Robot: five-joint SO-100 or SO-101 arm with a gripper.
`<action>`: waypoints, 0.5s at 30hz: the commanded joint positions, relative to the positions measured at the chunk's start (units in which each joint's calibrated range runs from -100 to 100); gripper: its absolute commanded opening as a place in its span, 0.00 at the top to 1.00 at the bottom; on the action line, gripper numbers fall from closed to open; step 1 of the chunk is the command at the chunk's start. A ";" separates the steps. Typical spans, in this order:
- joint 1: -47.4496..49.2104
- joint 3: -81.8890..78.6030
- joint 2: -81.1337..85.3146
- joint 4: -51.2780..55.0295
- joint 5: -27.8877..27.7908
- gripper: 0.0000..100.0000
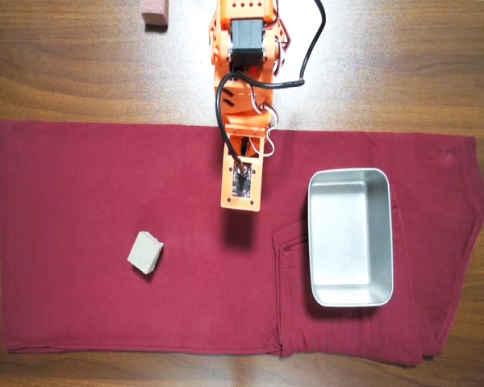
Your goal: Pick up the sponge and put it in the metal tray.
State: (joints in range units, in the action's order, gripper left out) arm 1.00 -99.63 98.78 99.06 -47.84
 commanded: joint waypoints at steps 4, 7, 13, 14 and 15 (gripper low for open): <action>-0.33 -0.37 -0.65 0.94 0.15 0.99; -2.82 7.01 -15.12 -6.90 -1.95 0.95; -16.64 34.95 -40.15 -26.54 -2.20 0.79; -18.08 41.14 -45.74 -25.99 -2.05 0.76; -19.42 48.15 -51.69 -25.62 -1.17 0.75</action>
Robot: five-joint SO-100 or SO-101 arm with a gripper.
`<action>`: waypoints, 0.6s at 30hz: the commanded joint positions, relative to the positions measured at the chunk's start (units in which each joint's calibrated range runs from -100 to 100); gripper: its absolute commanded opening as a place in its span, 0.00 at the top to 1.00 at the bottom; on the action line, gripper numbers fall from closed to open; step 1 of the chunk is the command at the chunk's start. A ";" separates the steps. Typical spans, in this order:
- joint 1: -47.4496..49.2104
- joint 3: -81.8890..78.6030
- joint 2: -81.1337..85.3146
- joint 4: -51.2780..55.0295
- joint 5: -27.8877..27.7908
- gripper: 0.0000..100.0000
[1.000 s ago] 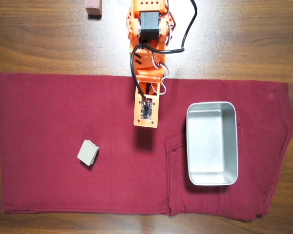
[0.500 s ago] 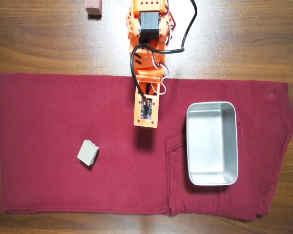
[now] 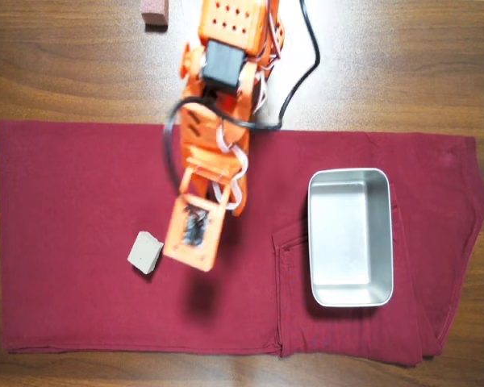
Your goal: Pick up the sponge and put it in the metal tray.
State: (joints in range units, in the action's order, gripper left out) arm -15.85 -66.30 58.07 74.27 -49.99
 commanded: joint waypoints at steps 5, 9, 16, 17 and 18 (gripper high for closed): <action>-13.99 50.32 -35.48 8.02 2.88 0.66; -25.03 53.42 -45.87 11.34 -2.30 0.61; -28.68 68.26 -62.64 17.24 -3.66 0.61; -28.20 68.80 -63.71 17.34 -3.13 0.61; -27.72 68.80 -64.95 17.80 -2.93 0.62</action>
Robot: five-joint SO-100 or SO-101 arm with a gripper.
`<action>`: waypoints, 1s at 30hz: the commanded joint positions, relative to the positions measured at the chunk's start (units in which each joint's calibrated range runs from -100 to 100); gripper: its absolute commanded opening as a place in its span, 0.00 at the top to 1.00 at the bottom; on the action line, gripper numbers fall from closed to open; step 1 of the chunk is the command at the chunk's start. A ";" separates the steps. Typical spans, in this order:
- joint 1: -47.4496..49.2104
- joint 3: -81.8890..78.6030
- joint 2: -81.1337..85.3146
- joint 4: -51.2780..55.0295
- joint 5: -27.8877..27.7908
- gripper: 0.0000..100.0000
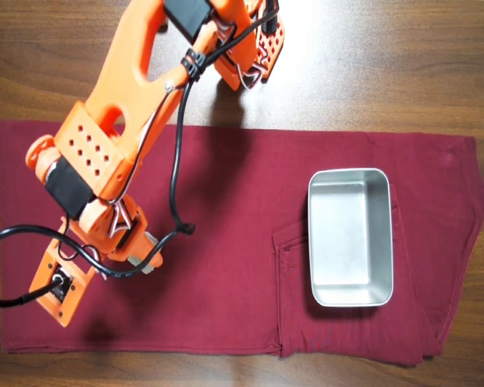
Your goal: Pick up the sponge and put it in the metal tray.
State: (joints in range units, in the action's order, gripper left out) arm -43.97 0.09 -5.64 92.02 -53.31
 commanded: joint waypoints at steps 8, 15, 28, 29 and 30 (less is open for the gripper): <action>2.80 6.51 -12.69 -5.48 2.74 0.69; 4.81 8.06 -15.09 -5.57 4.84 1.00; 5.29 8.42 -13.84 -6.96 7.28 1.00; 6.16 9.79 -11.45 -5.30 7.18 1.00; 7.69 12.61 -8.96 -2.53 7.08 1.00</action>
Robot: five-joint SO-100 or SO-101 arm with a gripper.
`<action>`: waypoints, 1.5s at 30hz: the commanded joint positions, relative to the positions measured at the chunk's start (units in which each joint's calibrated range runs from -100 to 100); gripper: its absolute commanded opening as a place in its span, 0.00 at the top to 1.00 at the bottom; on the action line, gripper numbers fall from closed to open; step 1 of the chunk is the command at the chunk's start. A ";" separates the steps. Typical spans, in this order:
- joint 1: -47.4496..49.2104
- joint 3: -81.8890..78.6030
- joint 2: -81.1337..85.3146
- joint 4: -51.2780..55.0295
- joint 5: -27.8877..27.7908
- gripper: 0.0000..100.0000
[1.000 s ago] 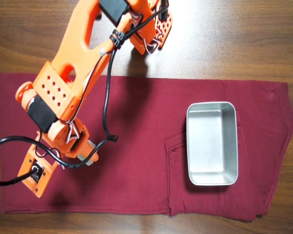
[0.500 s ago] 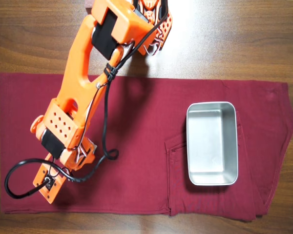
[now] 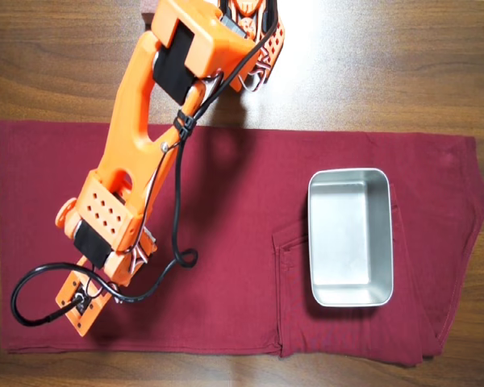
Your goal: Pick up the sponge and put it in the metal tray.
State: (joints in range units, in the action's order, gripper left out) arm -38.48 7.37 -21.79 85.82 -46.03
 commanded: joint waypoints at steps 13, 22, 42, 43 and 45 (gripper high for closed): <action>60.46 5.51 30.89 14.18 4.20 1.00; 80.04 4.15 23.08 14.18 9.62 1.00; 80.23 -12.51 35.77 14.18 11.43 1.00; 79.75 -12.69 35.24 14.18 11.43 1.00; 78.98 -12.69 34.53 14.18 11.33 1.00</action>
State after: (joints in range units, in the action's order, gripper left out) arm 41.48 -5.52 11.28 100.00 -34.75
